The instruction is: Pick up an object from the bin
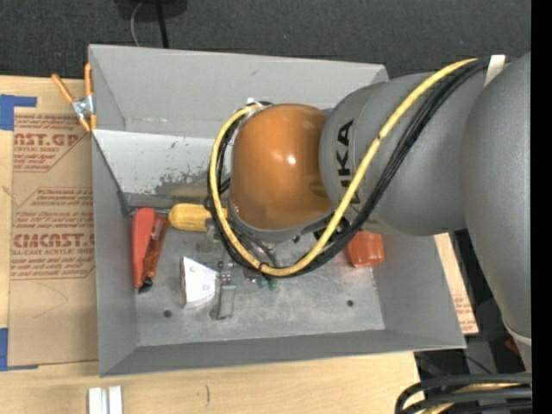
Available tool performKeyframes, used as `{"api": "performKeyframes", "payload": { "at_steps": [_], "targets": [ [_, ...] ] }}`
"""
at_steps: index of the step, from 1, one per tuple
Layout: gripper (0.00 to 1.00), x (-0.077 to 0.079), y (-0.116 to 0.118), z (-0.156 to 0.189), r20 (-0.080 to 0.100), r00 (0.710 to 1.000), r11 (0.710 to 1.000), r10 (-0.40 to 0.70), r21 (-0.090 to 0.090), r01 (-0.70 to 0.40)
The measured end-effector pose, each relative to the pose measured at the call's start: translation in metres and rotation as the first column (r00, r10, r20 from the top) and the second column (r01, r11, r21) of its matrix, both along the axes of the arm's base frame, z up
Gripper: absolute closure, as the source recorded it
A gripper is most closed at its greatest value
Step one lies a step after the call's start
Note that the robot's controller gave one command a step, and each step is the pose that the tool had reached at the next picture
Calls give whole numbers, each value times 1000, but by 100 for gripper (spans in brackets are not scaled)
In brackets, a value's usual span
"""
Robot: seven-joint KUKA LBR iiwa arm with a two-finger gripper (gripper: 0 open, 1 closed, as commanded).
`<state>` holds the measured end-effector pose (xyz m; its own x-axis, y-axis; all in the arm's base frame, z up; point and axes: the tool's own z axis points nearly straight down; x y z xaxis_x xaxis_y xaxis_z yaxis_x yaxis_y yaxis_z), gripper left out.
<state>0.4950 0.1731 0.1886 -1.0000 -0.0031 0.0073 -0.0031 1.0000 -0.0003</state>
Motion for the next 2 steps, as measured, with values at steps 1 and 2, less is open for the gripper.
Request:
{"api": "performKeyframes", "payload": {
  "at_steps": [1,2],
  "targets": [
    [0,2,-1,4,7,1000,1000,-2,1,2],
    [0,9,-4,-24,11,995,995,104,2,-104]
  ]
}}
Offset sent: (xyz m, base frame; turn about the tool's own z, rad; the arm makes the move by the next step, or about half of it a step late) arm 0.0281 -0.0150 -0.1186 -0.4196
